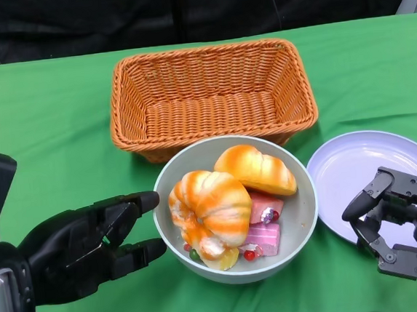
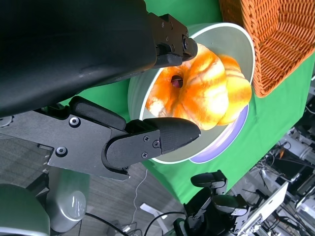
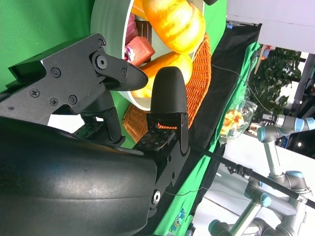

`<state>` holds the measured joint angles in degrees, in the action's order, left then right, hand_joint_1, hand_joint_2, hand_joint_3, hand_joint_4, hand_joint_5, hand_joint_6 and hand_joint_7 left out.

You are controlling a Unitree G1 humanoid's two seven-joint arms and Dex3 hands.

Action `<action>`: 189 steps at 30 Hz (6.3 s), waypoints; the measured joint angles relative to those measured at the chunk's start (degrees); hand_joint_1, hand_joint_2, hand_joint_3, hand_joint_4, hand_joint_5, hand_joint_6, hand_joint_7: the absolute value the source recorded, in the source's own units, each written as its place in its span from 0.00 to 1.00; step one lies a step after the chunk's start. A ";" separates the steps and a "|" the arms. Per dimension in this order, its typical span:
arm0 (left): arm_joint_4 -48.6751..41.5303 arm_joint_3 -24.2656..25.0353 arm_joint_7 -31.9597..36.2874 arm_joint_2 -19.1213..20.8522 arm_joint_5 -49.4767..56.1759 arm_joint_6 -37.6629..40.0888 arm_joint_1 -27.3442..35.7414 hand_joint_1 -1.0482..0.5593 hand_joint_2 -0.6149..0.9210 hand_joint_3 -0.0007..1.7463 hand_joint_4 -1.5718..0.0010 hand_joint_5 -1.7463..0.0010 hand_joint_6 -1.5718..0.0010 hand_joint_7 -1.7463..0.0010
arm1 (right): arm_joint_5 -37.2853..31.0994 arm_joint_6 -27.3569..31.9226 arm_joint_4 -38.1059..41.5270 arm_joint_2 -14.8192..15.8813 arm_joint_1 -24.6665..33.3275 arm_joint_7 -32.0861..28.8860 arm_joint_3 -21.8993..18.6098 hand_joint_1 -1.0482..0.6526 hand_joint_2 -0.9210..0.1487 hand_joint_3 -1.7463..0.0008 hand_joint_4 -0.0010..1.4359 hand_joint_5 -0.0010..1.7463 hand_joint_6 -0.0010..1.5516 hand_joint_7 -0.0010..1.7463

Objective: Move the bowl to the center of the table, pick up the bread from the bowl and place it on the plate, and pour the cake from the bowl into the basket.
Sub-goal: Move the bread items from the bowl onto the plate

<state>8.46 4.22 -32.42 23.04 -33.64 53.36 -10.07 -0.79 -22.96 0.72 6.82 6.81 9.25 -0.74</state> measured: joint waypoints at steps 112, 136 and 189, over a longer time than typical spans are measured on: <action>-49.49 8.28 19.92 -8.66 28.70 -93.39 -5.64 0.62 0.87 0.43 0.51 0.13 0.51 0.31 | -44.62 33.49 -1.31 1.99 -25.56 -6.34 25.94 0.19 0.00 0.95 0.52 0.08 0.38 0.00; -48.17 7.73 20.74 -8.00 31.18 -92.62 -4.61 0.62 0.88 0.41 0.51 0.13 0.50 0.33 | -44.69 30.26 8.77 0.29 -28.81 -13.12 27.52 0.40 0.02 1.00 0.52 0.61 0.51 0.01; -49.31 7.08 21.62 -7.95 32.76 -94.38 -4.55 0.61 0.88 0.41 0.51 0.14 0.50 0.33 | -39.98 14.98 11.71 2.33 -26.78 -27.14 25.15 0.56 0.00 0.96 0.51 0.84 0.76 0.04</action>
<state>-40.85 11.30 -10.80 15.09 -0.88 -41.02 -14.62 -40.77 -7.98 12.43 9.15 -19.98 -17.89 24.40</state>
